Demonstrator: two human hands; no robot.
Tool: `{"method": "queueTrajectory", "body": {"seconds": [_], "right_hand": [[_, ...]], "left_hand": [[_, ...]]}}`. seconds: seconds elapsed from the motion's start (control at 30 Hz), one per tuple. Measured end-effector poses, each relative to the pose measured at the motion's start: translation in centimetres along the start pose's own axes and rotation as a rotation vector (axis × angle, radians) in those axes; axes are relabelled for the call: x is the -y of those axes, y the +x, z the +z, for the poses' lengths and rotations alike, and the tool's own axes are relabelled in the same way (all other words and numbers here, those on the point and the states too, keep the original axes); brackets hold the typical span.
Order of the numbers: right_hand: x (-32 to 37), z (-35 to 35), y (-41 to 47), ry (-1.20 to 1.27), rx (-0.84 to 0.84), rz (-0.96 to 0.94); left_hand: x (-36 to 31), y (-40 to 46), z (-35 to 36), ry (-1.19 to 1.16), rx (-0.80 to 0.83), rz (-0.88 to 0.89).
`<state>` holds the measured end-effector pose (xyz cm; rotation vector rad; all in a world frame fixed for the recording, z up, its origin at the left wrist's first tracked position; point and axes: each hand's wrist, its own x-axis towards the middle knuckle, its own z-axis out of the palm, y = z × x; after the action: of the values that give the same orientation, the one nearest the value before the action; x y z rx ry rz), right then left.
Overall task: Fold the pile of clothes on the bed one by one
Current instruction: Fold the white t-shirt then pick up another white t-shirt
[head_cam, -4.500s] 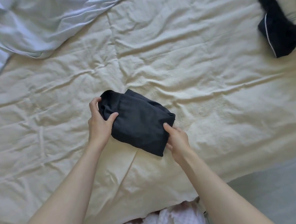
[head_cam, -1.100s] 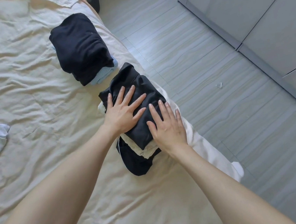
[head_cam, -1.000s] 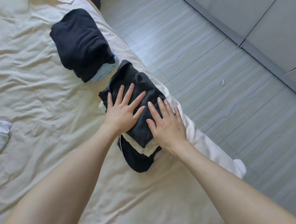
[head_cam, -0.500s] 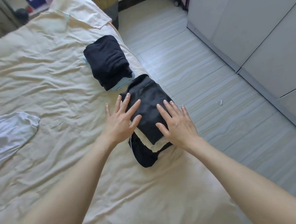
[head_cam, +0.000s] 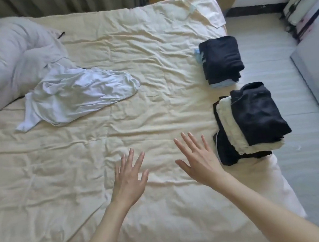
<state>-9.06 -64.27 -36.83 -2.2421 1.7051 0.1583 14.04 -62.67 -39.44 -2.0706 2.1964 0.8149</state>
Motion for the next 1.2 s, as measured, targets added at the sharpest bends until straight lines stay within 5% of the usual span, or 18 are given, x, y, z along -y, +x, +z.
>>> {"method": "queueTrajectory", "body": {"seconds": [0.5, 0.97, 1.2], "right_hand": [[26.5, 4.1, 19.5, -0.053, 0.094, -0.083], [28.2, 10.5, 39.0, -0.257, 0.194, -0.133], [28.8, 13.1, 46.8, -0.279, 0.032, -0.111]], "left_hand": [[31.0, -0.9, -8.6, -0.068, -0.021, -0.247], [40.9, 15.6, -0.5, -0.061, 0.318, -0.362], [41.7, 16.7, 2.5, 0.072, 0.258, -0.388]]}}
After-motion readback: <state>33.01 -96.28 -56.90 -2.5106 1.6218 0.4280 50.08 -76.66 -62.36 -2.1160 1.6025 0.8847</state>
